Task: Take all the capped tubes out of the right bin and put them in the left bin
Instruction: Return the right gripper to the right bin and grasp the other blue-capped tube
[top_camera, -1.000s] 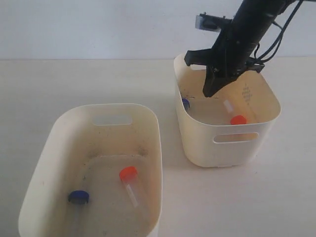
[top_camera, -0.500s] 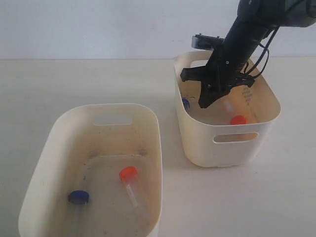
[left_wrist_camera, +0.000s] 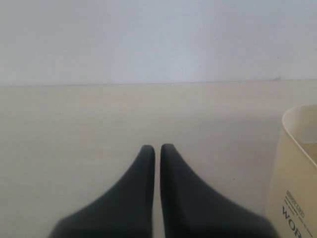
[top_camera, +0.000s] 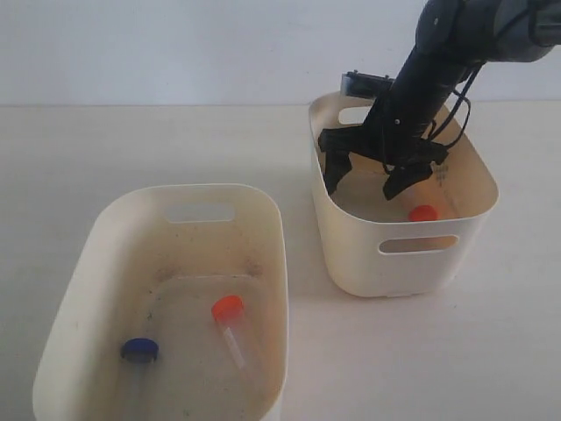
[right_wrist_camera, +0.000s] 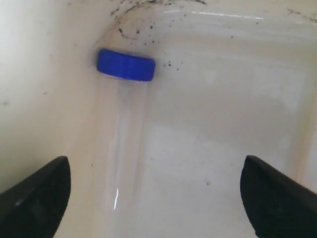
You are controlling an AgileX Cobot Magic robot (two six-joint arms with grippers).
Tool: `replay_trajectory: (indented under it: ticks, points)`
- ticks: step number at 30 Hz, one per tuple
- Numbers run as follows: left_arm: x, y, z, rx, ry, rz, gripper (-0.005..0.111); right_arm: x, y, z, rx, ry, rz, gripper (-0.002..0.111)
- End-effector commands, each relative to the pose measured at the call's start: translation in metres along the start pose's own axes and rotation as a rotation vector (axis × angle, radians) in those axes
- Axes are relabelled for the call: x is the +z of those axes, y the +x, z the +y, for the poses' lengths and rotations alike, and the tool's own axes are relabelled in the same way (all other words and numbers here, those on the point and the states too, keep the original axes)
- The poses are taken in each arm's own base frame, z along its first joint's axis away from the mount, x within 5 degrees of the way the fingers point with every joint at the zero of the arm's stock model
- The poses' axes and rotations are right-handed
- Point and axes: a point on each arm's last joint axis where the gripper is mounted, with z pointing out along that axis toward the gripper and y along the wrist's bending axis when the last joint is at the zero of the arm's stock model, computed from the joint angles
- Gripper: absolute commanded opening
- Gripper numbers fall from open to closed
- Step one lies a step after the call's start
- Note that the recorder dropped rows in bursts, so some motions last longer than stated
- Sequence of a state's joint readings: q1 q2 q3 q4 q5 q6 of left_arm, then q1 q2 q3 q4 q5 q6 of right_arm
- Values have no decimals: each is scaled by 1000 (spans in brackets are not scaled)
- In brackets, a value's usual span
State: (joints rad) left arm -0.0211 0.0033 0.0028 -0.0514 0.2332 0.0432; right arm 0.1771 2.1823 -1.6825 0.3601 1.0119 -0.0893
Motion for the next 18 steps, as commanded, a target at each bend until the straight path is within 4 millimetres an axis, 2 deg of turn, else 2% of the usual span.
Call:
replay_trajectory:
  ticks: [1, 8, 11, 13, 14, 18]
  points:
    - [0, -1, 0, -9, -1, -7, 4, 6, -2, -4, 15, 0, 0, 86]
    - [0, -1, 0, -9, -1, -7, 4, 41, 2, 1, -1, 10, 54, 86]
    - [0, -1, 0, -9, -1, -7, 4, 55, 4, -1, -3, 29, 81, 78]
    - [0, -1, 0, -9, -1, -7, 4, 60, 6, -3, 21, 41, 93, 63]
    - [0, -1, 0, -9, -1, -7, 4, 61, 6, -3, 48, 43, 94, 53]
    - [0, -1, 0, -9, -1, -7, 4, 56, 6, -2, 68, 51, 94, 0]
